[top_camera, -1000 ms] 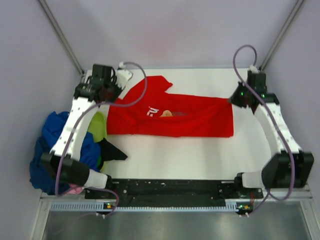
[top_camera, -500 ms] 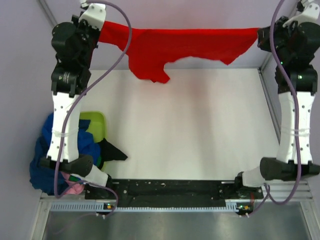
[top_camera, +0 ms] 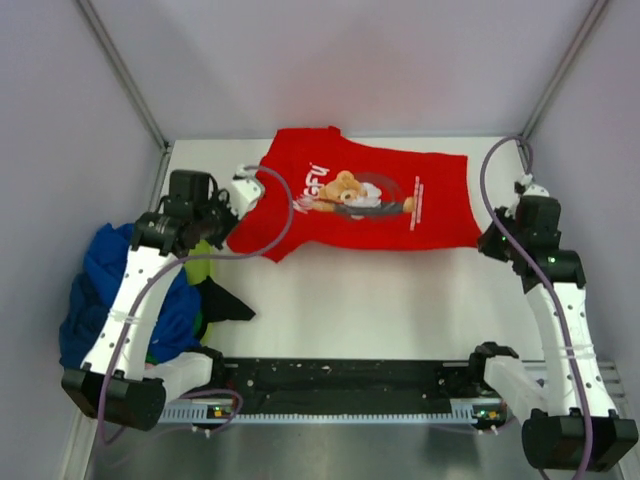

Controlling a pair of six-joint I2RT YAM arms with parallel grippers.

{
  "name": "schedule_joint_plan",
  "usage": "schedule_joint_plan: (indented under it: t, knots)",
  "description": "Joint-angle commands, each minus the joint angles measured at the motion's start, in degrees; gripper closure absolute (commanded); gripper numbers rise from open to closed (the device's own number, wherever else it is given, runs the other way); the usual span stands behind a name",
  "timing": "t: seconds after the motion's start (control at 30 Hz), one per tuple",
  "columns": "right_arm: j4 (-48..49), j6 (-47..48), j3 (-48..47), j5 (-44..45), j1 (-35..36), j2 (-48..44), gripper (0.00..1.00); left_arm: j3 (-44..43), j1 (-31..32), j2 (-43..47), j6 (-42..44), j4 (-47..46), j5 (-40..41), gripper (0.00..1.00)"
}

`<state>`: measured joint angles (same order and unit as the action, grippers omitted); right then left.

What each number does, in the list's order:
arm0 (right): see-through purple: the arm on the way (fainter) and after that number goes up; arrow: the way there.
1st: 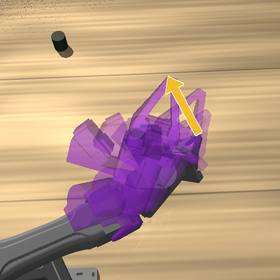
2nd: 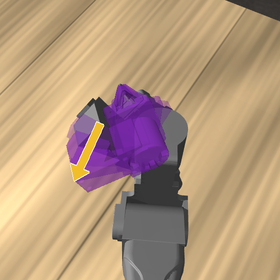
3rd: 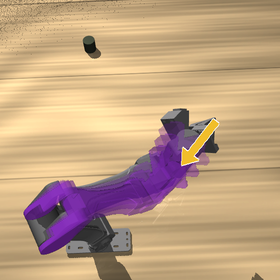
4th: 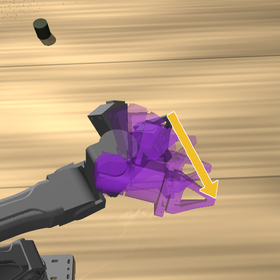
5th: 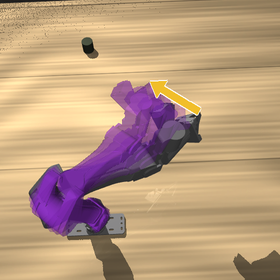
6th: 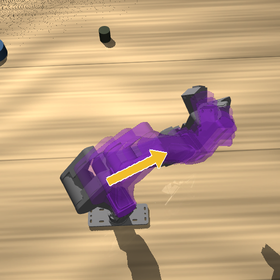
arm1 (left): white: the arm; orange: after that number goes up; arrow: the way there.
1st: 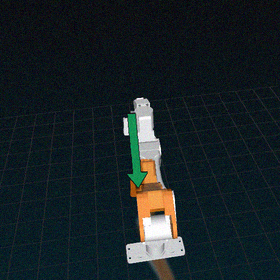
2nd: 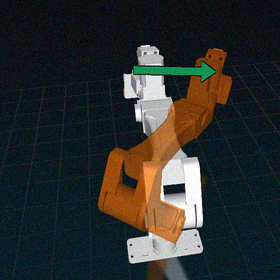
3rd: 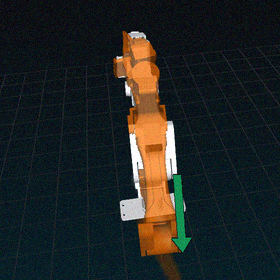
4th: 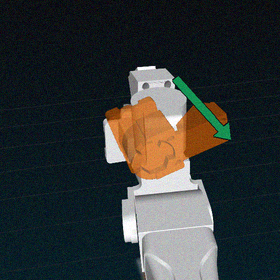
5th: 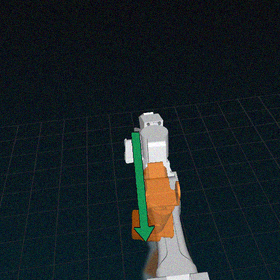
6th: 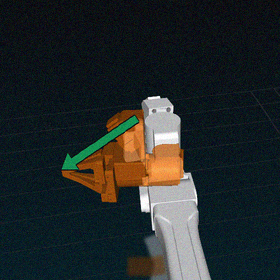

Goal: Fold and stack the t-shirts
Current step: Flatten out the tshirt, then fold the flattened tshirt in 1/3 of the way

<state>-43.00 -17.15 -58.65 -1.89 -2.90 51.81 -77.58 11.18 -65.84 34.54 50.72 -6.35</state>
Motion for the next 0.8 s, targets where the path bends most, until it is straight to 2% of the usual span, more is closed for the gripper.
schedule_joint_plan:
  t: [0.0,0.17,0.27,0.43,0.53,0.77]
  knots:
    - [-5.3,-3.1,7.7,-4.1,0.1,-1.8,1.0,10.7,0.2,4.3,-0.4,13.7,-11.3,1.0]
    - [-3.1,-4.5,13.6,-4.0,0.5,-0.2,1.0,21.8,2.5,3.3,0.1,14.3,-14.0,1.0]
    - [-1.3,-5.2,14.5,-1.3,0.4,0.2,1.0,23.2,3.1,2.9,0.4,12.0,-12.6,1.0]
    - [4.2,-6.8,17.2,1.6,0.5,2.9,1.0,18.4,3.1,0.0,-1.1,5.1,-11.9,1.0]
    - [7.8,-8.1,19.4,7.2,0.3,4.9,1.0,15.9,3.1,-3.4,-1.8,-0.2,-10.1,1.0]
    - [17.1,-11.0,21.6,13.4,-2.9,8.0,1.0,7.9,3.1,-16.7,-4.4,-6.7,-8.2,1.0]
